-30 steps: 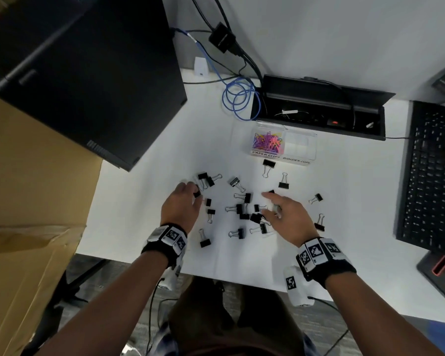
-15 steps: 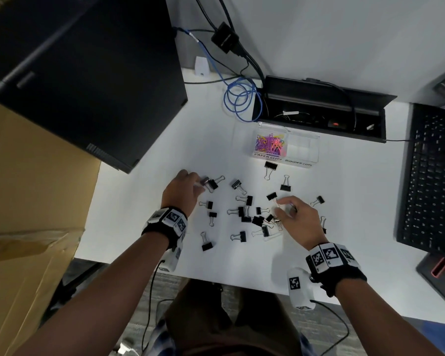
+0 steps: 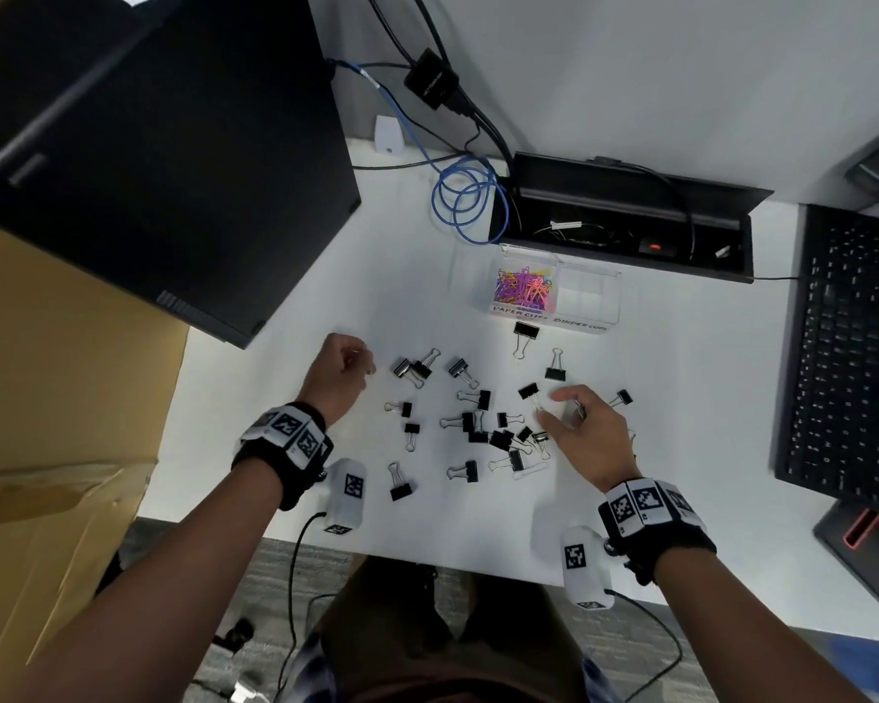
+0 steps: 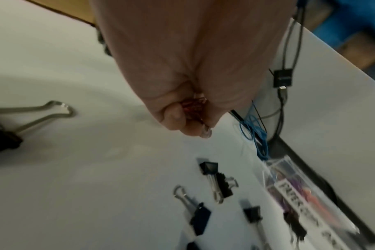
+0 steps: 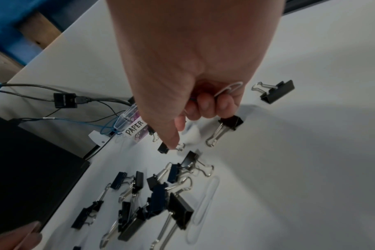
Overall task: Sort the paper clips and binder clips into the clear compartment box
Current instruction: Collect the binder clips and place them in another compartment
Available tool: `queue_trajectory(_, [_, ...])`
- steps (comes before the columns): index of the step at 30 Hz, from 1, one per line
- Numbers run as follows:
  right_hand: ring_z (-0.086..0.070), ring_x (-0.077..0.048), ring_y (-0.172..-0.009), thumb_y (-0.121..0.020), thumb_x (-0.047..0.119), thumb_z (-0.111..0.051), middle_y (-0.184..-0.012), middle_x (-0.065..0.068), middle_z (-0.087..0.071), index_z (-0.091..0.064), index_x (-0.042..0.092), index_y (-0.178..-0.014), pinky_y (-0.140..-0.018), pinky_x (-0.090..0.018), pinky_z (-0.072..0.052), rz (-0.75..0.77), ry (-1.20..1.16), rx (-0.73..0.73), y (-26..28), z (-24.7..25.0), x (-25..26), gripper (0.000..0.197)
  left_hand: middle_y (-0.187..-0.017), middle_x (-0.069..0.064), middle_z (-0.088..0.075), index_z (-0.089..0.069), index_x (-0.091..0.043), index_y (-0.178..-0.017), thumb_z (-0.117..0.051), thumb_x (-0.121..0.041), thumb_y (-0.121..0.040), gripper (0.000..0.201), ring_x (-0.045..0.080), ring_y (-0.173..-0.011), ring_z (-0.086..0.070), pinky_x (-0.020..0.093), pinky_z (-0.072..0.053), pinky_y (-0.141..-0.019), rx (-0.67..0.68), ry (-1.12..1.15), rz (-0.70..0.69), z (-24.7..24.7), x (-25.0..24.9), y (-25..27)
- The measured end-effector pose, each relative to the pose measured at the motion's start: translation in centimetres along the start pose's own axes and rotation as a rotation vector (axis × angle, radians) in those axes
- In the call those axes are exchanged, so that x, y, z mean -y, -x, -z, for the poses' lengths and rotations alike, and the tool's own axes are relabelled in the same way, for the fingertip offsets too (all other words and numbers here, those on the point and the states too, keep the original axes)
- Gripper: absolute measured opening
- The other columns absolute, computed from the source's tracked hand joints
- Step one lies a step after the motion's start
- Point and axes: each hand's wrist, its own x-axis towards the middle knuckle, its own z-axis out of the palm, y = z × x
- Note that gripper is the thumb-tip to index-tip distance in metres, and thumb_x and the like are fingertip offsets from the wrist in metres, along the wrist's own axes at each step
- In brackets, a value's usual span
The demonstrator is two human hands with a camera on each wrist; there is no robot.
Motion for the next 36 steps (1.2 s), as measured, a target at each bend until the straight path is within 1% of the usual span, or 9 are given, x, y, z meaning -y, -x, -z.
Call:
queue_trajectory(3, [-0.046, -0.008, -0.057, -0.079, 0.036, -0.076, -0.064, 0.007, -0.049, -0.063, 0.029, -0.1, -0.06, -0.018, -0.037, 0.032, 0.003, 0.02, 0.0, -0.1, 0.2, 0.025, -0.077, 0.001, -0.054, -0.053, -0.014, -0.113, -0.038, -0.007, -0.096, 0.023, 0.012, -0.065, -0.05, 0.021, -0.038, -0.057, 0.022, 0.259, 0.159, 0.8, -0.4, 0.3])
queue_trajectory(9, [-0.04, 0.0, -0.058, -0.072, 0.029, -0.084, -0.067, 0.018, -0.038, -0.058, 0.027, -0.109, -0.059, -0.017, -0.034, 0.146, 0.085, 0.232, 0.1, -0.7, 0.6, 0.045, -0.067, 0.002, -0.047, -0.052, -0.015, -0.076, -0.038, -0.011, -0.09, 0.02, 0.013, -0.048, -0.049, 0.022, -0.027, -0.048, -0.083, 0.676, 0.379, 3.3, -0.4, 0.9])
queue_trajectory(12, [-0.041, -0.004, -0.048, -0.081, 0.027, -0.077, -0.058, 0.009, -0.037, -0.06, 0.026, -0.106, -0.054, -0.011, -0.035, 0.158, 0.022, 0.158, 0.1, -1.3, 0.9, 0.031, -0.065, 0.0, -0.042, -0.046, -0.018, -0.071, -0.048, -0.024, -0.086, 0.016, 0.013, -0.045, -0.034, 0.023, -0.022, -0.047, -0.05, 0.366, 0.329, 4.2, 0.2, 1.5])
queue_trajectory(17, [-0.048, -0.004, -0.064, -0.077, 0.036, -0.079, -0.082, 0.008, -0.052, -0.05, 0.026, -0.114, -0.06, -0.015, -0.037, 0.09, 0.046, 0.123, 0.2, -1.4, 1.2, 0.048, -0.071, 0.0, -0.061, -0.045, -0.021, -0.089, -0.064, -0.048, -0.084, 0.032, 0.021, -0.067, -0.061, 0.03, -0.041, -0.064, 0.036, -0.557, 0.063, 4.7, 4.1, 3.3])
queue_trajectory(20, [-0.057, -0.016, -0.081, -0.079, 0.038, -0.076, -0.096, 0.001, -0.058, -0.043, 0.026, -0.118, -0.074, -0.028, -0.044, 0.049, 0.055, 0.201, 0.5, -2.0, 0.4, 0.053, -0.075, 0.008, -0.065, -0.036, -0.018, -0.09, -0.057, -0.037, -0.091, 0.028, 0.03, -0.071, -0.065, 0.037, -0.048, -0.068, 0.039, -0.523, 0.084, 3.8, 6.0, 4.1])
queue_trajectory(25, [-0.055, -0.009, -0.067, -0.09, 0.037, -0.065, -0.091, 0.003, -0.058, -0.041, 0.027, -0.119, -0.068, -0.025, -0.046, 0.128, 0.019, 0.232, 1.7, -3.8, 0.4, 0.04, -0.074, 0.007, -0.062, -0.037, -0.017, -0.091, -0.046, -0.024, -0.096, 0.012, 0.029, -0.067, -0.061, 0.041, -0.053, -0.069, 0.027, -0.406, -0.089, 0.4, 5.2, 5.4])
queue_trajectory(27, [-0.056, -0.009, -0.085, -0.086, 0.044, -0.067, -0.098, 0.006, -0.059, -0.041, 0.033, -0.124, -0.08, -0.027, -0.047, 0.17, -0.044, 0.257, 2.2, -4.1, 0.6, 0.047, -0.083, 0.004, -0.063, -0.045, -0.018, -0.099, -0.049, -0.025, -0.095, 0.009, 0.025, -0.075, -0.062, 0.038, -0.053, -0.072, 0.041, -0.38, -0.144, -0.8, 4.4, 5.3])
queue_trajectory(31, [-0.054, -0.016, -0.094, -0.082, 0.034, -0.074, -0.106, 0.001, -0.05, -0.039, 0.047, -0.136, -0.089, -0.031, -0.045, 0.265, 0.155, 0.387, 2.2, -4.1, 0.6, 0.066, -0.093, 0.0, -0.056, -0.043, -0.034, -0.133, -0.064, -0.032, -0.086, 0.051, 0.017, -0.085, -0.053, 0.029, -0.045, -0.078, 0.187, -0.446, -0.258, -2.6, 2.5, 5.2])
queue_trajectory(36, [-0.054, -0.005, -0.076, -0.082, 0.001, -0.064, -0.101, 0.002, -0.049, -0.051, 0.039, -0.132, -0.074, -0.006, -0.039, 0.302, 0.094, 0.236, 1.6, -3.1, 0.5, 0.065, -0.103, 0.004, -0.053, -0.024, -0.049, -0.144, -0.06, -0.033, -0.089, 0.067, 0.023, -0.093, -0.057, 0.04, -0.048, -0.09, 0.396, -0.616, -0.223, -3.2, 2.5, 4.5])
